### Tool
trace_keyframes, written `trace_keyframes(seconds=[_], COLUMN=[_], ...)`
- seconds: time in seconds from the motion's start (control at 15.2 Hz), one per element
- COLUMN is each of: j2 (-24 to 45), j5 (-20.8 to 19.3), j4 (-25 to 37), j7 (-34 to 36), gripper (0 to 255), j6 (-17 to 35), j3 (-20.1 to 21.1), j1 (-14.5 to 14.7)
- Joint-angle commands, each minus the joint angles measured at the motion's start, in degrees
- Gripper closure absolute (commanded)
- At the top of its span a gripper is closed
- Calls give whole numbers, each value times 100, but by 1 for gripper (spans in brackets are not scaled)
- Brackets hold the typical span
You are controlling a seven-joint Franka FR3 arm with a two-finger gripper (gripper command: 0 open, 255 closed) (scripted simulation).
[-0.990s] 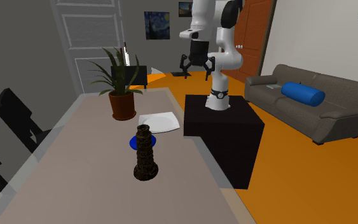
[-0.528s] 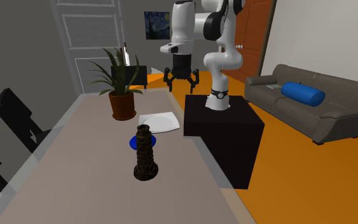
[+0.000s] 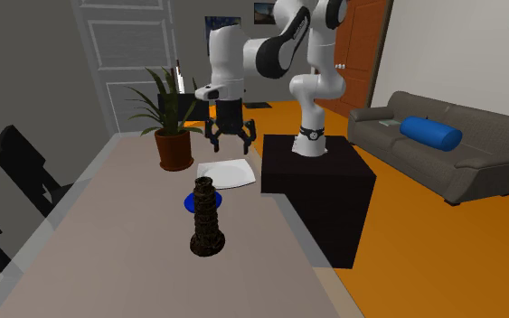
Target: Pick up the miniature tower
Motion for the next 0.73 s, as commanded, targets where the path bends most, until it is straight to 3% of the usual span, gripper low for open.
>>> trace_keyframes(seconds=[0.0,0.4,0.66], j2=[437,1838,2067], j5=[291,992,1089], j4=[391,1858,1935], j7=[-255,-718,-783], gripper=[0,0,0], j6=[-13,-236,-99], j3=[9,205,266], j1=[-191,-841,-920])
